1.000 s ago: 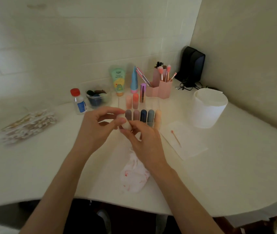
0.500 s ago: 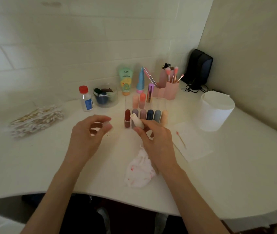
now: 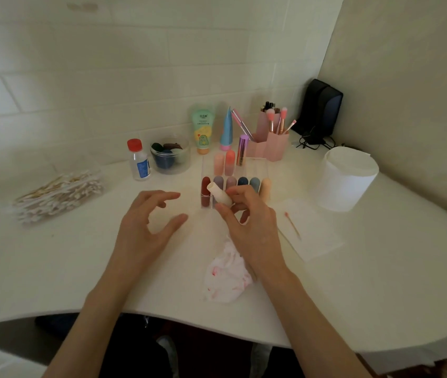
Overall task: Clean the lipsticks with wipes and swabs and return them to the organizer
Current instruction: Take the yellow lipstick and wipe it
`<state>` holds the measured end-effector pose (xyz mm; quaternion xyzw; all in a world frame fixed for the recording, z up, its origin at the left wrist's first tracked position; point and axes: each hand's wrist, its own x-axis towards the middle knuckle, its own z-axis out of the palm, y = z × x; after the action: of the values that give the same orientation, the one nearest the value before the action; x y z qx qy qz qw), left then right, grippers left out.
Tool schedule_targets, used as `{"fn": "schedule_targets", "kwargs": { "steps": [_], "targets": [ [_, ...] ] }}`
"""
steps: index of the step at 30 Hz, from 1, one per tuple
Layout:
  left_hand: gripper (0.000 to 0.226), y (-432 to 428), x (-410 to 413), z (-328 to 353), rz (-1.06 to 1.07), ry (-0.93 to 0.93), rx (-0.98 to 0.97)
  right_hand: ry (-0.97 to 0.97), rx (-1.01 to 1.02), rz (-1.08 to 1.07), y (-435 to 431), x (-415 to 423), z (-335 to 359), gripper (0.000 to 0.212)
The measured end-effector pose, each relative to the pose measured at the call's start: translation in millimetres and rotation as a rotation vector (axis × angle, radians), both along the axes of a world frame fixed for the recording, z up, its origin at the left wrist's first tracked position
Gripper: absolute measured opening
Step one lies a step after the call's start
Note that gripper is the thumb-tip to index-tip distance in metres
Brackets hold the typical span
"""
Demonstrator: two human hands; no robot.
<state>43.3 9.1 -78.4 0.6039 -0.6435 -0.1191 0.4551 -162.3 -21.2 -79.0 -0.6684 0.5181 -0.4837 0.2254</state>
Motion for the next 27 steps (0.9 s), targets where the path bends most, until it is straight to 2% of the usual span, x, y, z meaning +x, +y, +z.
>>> {"fn": "schedule_targets", "kwargs": {
  "steps": [2, 5, 8, 13, 18, 22, 27],
  "targets": [
    [0.025, 0, -7, 5, -0.016, 0.152, -0.059, -0.018, -0.001, 0.021, 1, 3, 1, 0.025],
    [0.020, -1, -24, 14, -0.087, 0.338, -0.029, -0.029, 0.009, 0.077, 5, 6, 5, 0.028],
    [0.019, -3, -40, 18, -0.124, 0.466, -0.007, -0.041, 0.001, 0.125, 8, 7, 6, 0.028],
    [0.018, -3, -49, 18, -0.065, 0.623, 0.019, -0.024, 0.016, 0.156, 8, 9, 3, 0.029],
    [0.018, 0, -46, 16, -0.145, 0.694, -0.014, -0.079, 0.096, 0.296, 6, 8, 8, 0.026],
    [0.024, -1, -44, 13, -0.135, 0.698, 0.011, -0.358, 0.367, 0.491, 13, 2, 17, 0.034],
    [0.019, 3, -44, 16, -0.163, 0.688, -0.010, -0.392, 0.327, 0.462, 14, 8, 22, 0.032]
  ]
}}
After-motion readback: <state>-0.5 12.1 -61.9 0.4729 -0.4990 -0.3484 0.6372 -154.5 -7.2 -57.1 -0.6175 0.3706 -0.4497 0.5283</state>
